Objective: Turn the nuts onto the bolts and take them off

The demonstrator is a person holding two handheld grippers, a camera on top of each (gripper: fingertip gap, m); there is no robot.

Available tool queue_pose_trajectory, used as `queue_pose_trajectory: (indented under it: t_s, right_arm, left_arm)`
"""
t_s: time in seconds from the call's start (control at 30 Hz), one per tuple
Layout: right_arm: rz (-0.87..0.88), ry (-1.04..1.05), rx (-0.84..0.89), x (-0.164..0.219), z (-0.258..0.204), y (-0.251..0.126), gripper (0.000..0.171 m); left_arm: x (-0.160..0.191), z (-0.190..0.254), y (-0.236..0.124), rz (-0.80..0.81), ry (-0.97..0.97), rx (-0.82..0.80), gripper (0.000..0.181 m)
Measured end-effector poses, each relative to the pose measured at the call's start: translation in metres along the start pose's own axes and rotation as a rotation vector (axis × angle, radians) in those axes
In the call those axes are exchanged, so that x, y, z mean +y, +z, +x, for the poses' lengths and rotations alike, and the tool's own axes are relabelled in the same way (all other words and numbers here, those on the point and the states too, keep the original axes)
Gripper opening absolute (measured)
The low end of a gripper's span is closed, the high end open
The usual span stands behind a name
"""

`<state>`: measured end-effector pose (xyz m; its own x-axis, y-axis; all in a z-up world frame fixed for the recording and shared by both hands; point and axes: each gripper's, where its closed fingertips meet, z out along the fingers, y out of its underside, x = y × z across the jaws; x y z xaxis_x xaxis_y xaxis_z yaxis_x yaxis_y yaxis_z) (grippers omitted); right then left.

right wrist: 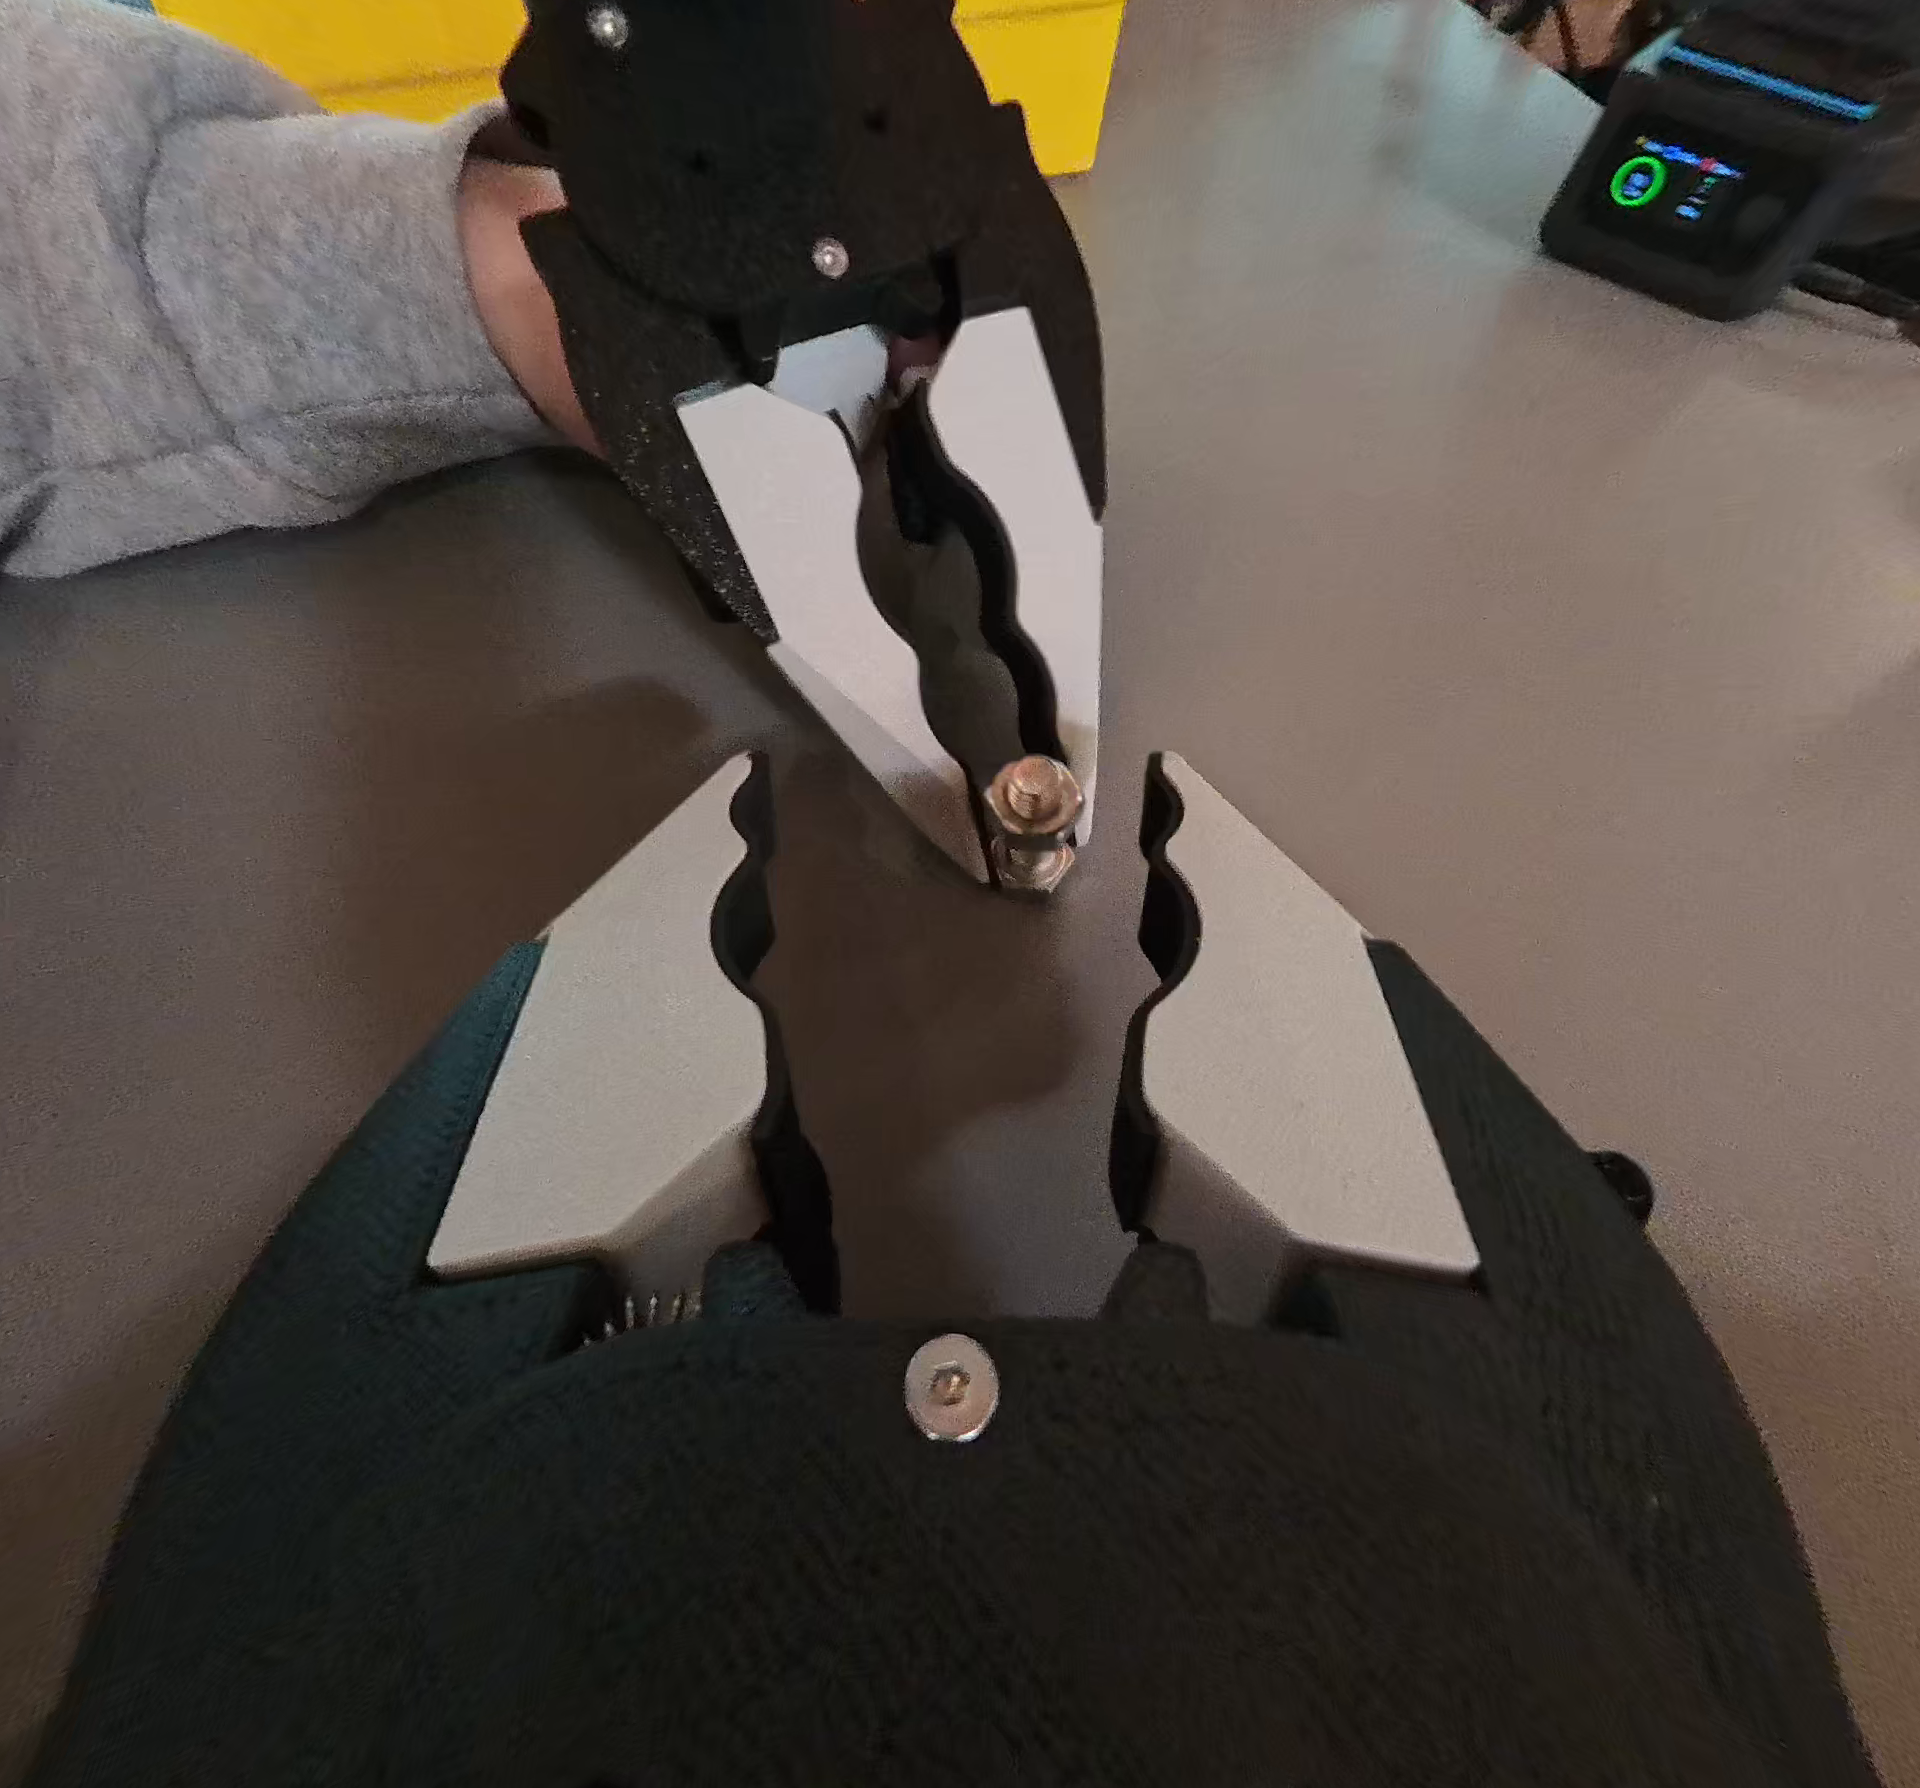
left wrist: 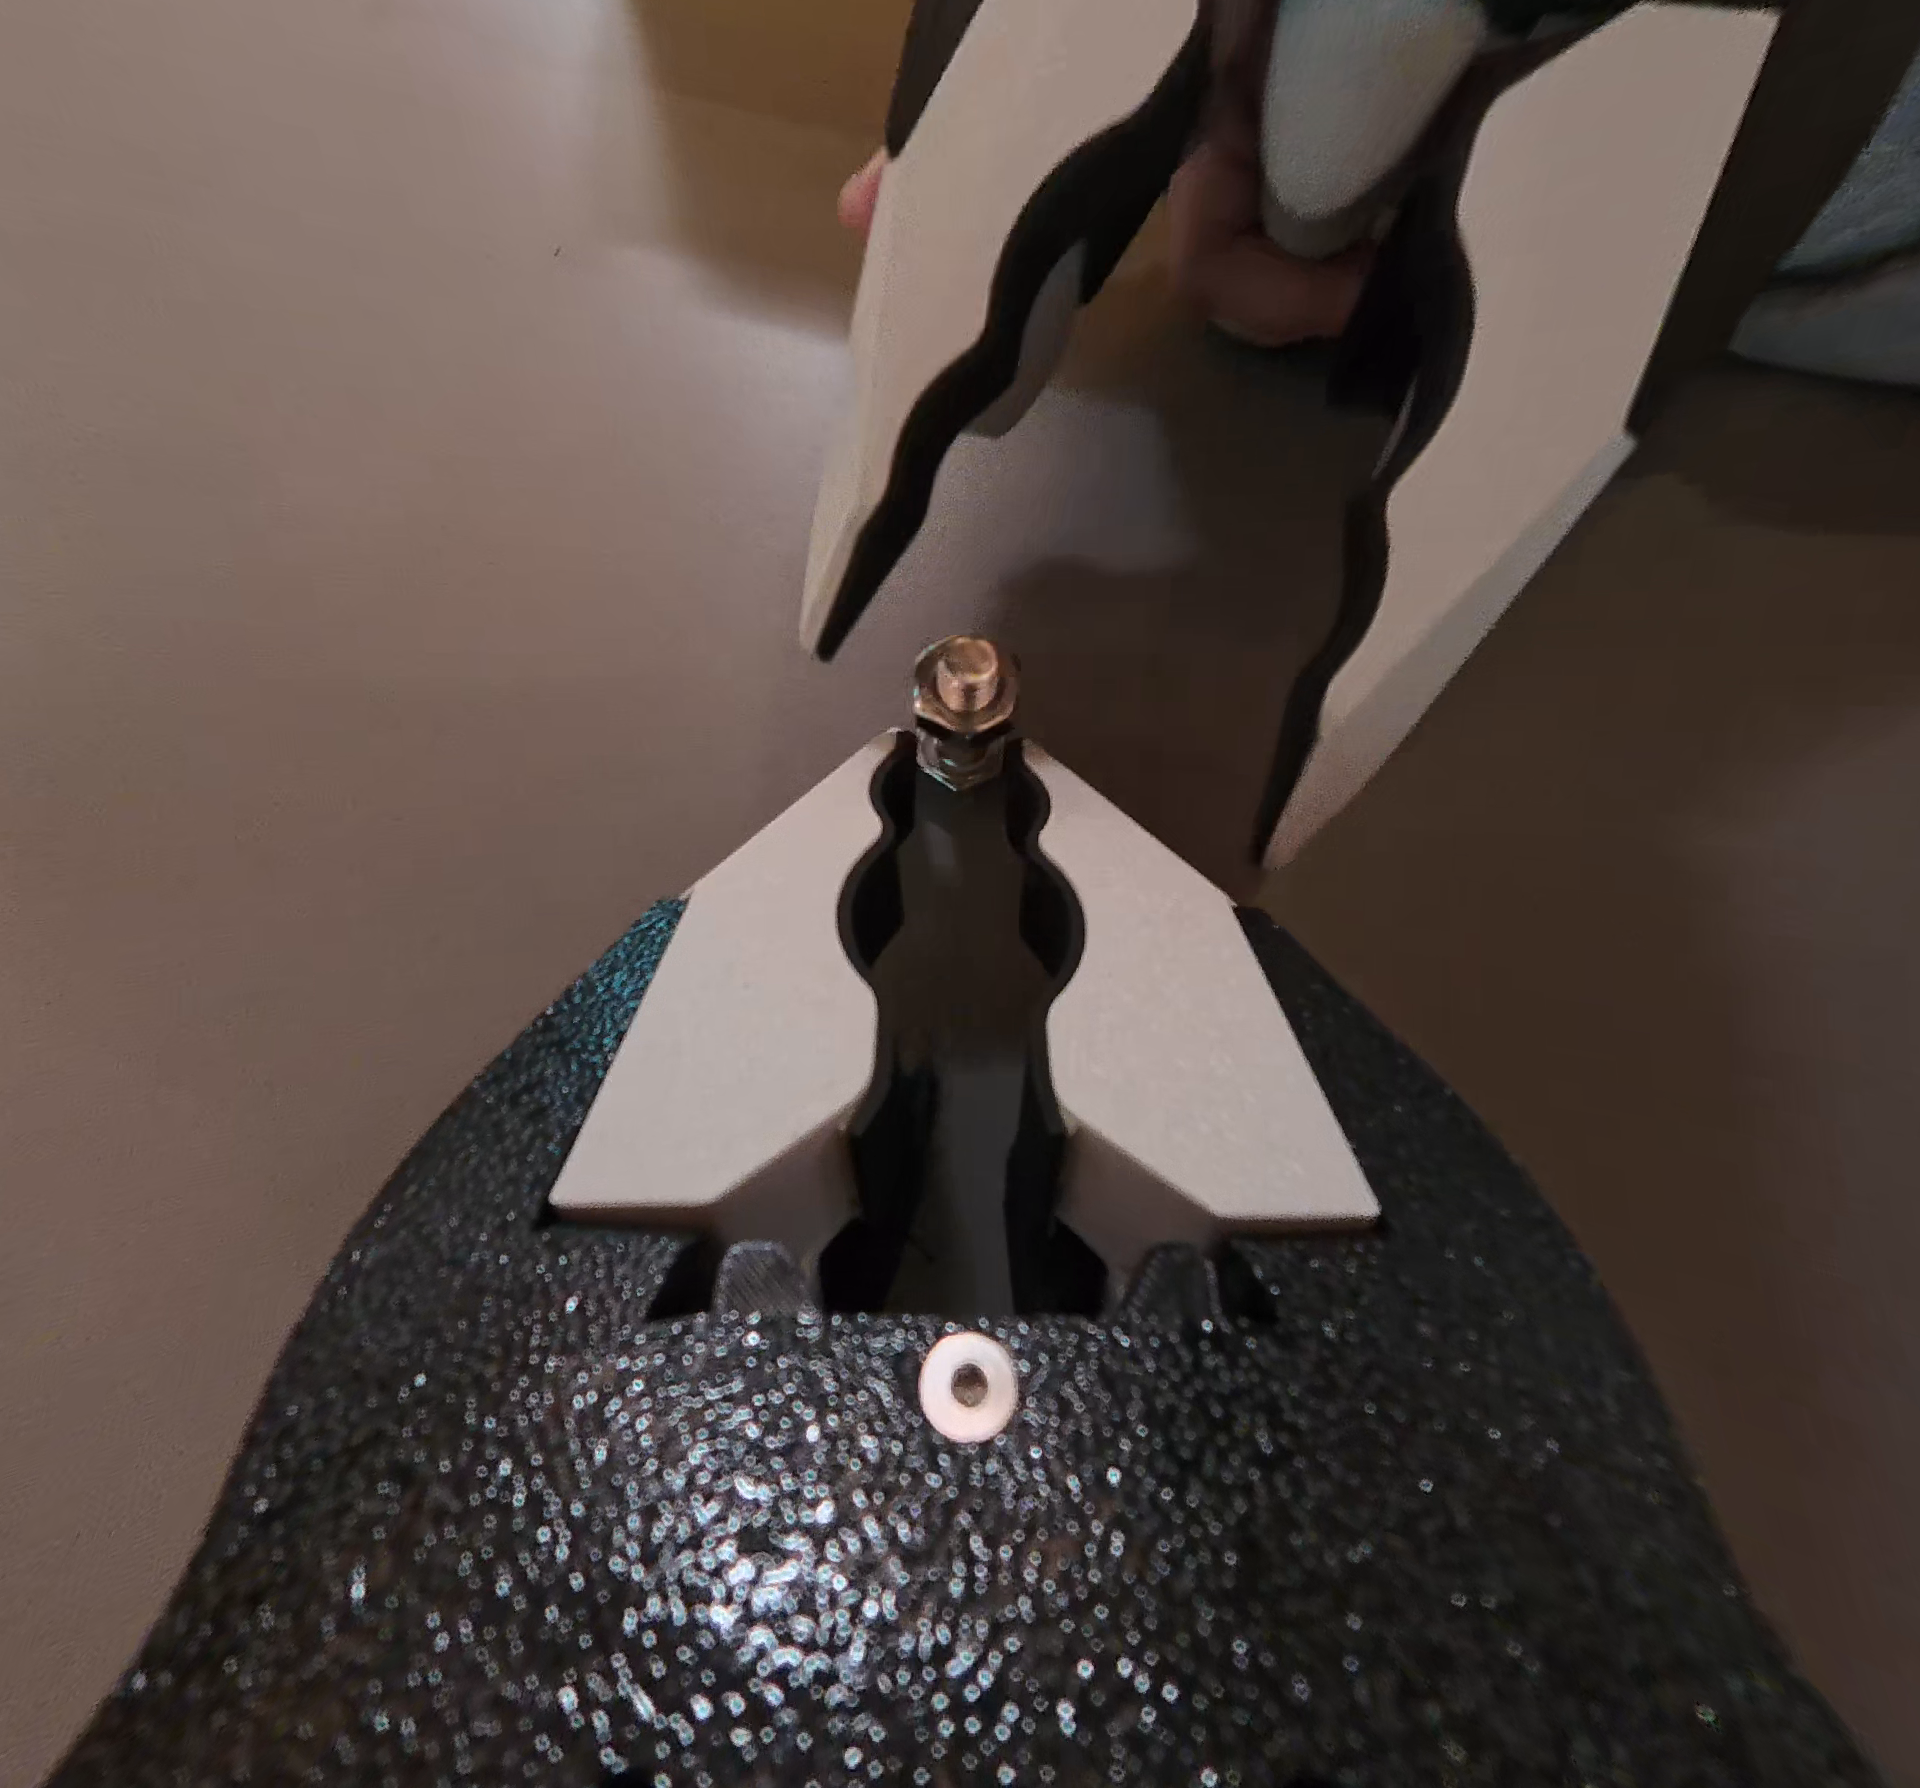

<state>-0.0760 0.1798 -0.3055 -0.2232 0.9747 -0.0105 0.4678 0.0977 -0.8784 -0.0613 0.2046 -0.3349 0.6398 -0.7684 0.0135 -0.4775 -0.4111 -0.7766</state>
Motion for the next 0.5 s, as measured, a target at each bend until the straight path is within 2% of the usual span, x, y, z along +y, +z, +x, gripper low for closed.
queue_pose_trajectory:
  t_s: [0.03, 0.17, 0.27, 0.33, 0.5]
  right_arm:
    - [-0.001, -0.012, -0.009, 0.0, -0.003, 0.0, 0.071]
    - [-0.01, 0.106, -0.145, 0.013, -0.024, -0.025, 0.045]
    - [0.06, 0.151, 0.014, 0.005, 0.005, -0.025, 0.028]
    - [0.078, 0.129, 0.081, -0.003, 0.016, -0.02, 0.026]
    - [0.011, 0.093, 0.084, 0.0, 0.016, -0.003, 0.024]
  left_arm:
    - [0.0, 0.0, 0.0, 0.001, -0.002, 0.0, 0.016]
    - [0.0, 0.0, -0.001, 0.008, -0.006, 0.004, 0.016]
    - [0.0, 0.001, 0.0, 0.002, 0.002, 0.004, 0.016]
    - [0.0, 0.001, -0.001, 0.001, 0.004, 0.005, 0.016]
    - [0.0, 0.003, -0.001, 0.009, 0.01, 0.013, 0.015]
